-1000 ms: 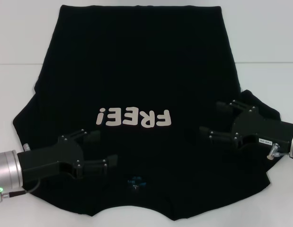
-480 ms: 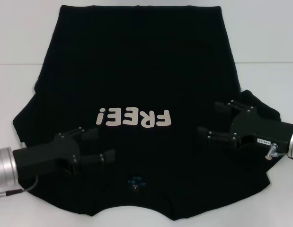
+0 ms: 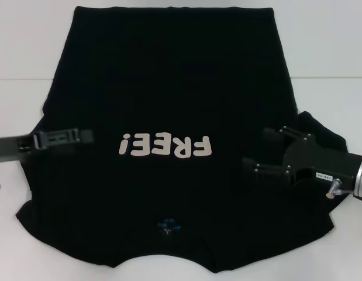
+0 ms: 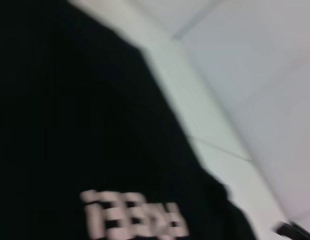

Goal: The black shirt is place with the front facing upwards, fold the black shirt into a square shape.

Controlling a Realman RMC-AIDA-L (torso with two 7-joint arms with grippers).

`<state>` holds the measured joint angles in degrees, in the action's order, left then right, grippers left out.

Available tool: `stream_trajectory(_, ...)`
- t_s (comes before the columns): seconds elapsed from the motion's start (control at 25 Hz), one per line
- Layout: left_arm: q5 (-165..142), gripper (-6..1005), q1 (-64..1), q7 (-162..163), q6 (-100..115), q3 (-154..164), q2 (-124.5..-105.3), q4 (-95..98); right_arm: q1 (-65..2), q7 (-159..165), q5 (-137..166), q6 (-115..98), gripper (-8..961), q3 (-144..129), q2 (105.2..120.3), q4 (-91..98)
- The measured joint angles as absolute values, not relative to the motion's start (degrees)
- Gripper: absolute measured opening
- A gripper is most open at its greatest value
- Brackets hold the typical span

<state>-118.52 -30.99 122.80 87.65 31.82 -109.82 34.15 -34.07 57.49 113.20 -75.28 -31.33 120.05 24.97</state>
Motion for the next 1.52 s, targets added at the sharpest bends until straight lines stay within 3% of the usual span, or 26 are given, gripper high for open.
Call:
stream_trajectory(0.4,-134.5,946,-33.9,144.7,73.6,31.8,-108.04,37.2,-34.8,59.1,113.4,-76.0,944,-31.8,120.05,24.8)
stream_trajectory(1.52,-135.2,945,-33.2,144.5,63.0,32.5,-108.75,31.7,-35.2,59.2,113.4,-76.4,945,-31.8,120.05,24.3)
